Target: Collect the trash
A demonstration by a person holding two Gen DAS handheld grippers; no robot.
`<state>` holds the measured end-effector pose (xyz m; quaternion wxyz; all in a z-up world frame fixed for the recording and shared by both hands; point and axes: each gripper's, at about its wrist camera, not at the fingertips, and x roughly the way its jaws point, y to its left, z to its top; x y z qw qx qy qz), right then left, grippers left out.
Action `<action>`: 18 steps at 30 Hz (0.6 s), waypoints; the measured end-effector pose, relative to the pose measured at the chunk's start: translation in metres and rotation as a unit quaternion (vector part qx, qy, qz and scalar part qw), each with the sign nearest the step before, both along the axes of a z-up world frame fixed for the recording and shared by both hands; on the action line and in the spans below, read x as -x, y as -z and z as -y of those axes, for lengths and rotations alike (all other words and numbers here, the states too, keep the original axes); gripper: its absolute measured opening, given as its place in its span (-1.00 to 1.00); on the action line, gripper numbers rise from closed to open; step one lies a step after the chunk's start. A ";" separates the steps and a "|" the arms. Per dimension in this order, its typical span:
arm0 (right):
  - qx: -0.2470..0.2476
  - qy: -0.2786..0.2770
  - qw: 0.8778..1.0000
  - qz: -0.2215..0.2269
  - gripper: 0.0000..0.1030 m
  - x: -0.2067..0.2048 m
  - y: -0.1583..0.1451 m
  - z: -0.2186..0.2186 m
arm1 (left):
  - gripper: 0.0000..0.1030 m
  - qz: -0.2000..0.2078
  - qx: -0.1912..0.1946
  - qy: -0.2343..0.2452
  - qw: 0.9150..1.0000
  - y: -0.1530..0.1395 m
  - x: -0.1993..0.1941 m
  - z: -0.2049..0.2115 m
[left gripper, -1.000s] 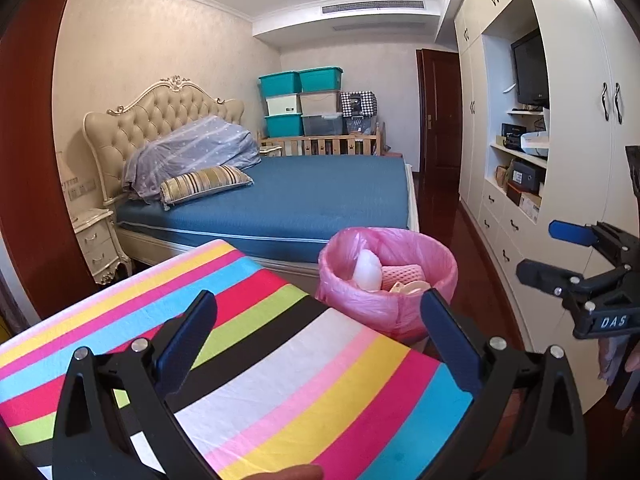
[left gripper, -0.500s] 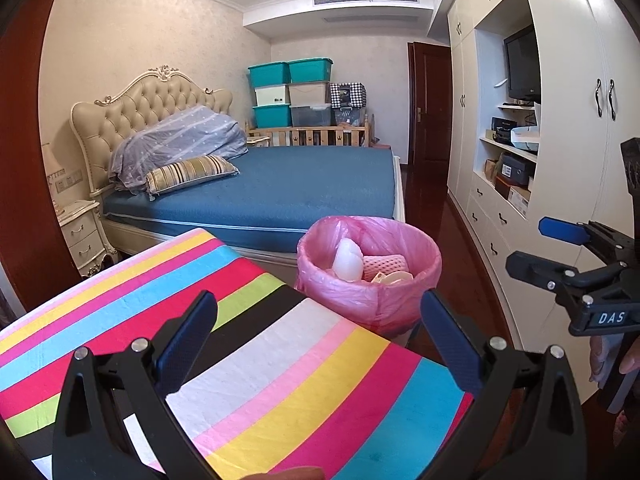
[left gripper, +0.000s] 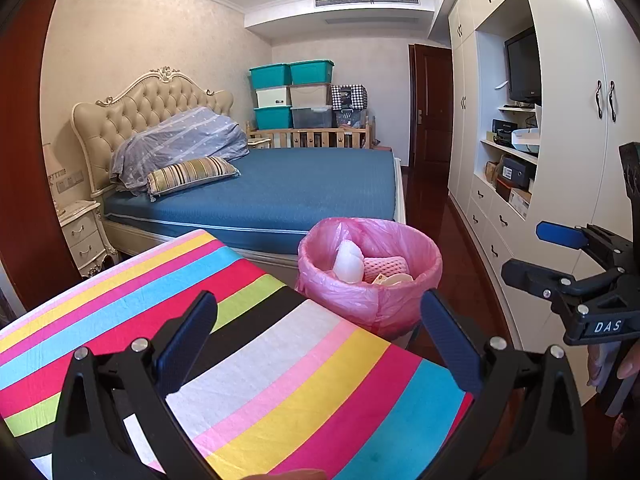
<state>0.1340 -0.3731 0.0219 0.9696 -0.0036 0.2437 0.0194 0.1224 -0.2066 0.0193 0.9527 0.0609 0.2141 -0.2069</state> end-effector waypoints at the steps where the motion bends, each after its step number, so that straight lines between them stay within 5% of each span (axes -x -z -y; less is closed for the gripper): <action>1: 0.000 0.000 1.000 0.000 0.86 0.000 0.000 0.000 | 0.91 0.000 -0.001 0.000 1.000 0.000 0.000 0.001; 18: 0.001 0.000 1.000 0.000 0.86 0.000 0.000 0.001 | 0.91 -0.001 0.001 0.000 1.000 -0.002 0.000 0.002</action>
